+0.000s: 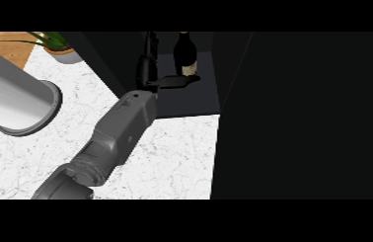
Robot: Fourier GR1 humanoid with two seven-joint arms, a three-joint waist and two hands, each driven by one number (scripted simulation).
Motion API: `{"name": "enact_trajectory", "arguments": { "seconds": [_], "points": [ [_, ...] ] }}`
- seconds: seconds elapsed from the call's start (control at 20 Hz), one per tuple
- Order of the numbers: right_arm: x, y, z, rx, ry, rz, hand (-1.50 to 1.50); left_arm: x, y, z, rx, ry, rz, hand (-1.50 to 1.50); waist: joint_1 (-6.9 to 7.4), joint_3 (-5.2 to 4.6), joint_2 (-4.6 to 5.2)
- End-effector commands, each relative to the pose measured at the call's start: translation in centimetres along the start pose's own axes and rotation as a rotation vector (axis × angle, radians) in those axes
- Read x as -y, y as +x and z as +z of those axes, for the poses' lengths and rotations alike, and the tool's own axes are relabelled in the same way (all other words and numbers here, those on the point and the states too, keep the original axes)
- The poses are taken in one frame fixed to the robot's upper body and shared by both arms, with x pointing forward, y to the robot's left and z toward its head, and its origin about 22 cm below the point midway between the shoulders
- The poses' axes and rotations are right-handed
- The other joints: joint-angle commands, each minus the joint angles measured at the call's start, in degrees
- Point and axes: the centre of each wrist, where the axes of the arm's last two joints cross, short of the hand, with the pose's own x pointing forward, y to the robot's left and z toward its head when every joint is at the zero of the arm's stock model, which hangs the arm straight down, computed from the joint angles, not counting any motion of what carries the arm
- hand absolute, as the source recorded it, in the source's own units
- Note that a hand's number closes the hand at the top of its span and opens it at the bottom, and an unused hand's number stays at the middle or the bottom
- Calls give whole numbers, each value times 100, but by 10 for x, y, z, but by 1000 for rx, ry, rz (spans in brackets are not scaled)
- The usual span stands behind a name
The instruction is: Pick up the wine, place it into the cabinet and close the cabinet
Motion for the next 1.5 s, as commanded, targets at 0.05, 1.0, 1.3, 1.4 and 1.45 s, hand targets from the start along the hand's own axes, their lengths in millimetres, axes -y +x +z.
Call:
{"name": "enact_trajectory", "arguments": {
  "seconds": [0.05, 1.0, 1.3, 1.4, 1.45],
  "points": [
    [-9, 13, 16, 24, 12, -16, -150, -9, -11, 10, -24, 14, 78, -150, 35, 3, -44],
    [-4, 8, 1, 11, -36, -9, -150, 14, -8, 44, -47, -23, 148, -150, 207, 11, -154],
    [4, 8, 2, 1, -47, 10, -150, 42, -2, 113, -52, -38, 149, -150, 309, 12, -156],
    [8, 18, 11, 11, -76, 30, -150, 39, 3, 118, -18, -44, 141, -150, 431, 14, -163],
    [4, 15, 13, -2, -52, 23, -150, 52, 13, 135, -20, -53, 159, -150, 407, 14, -171]
  ]
}}
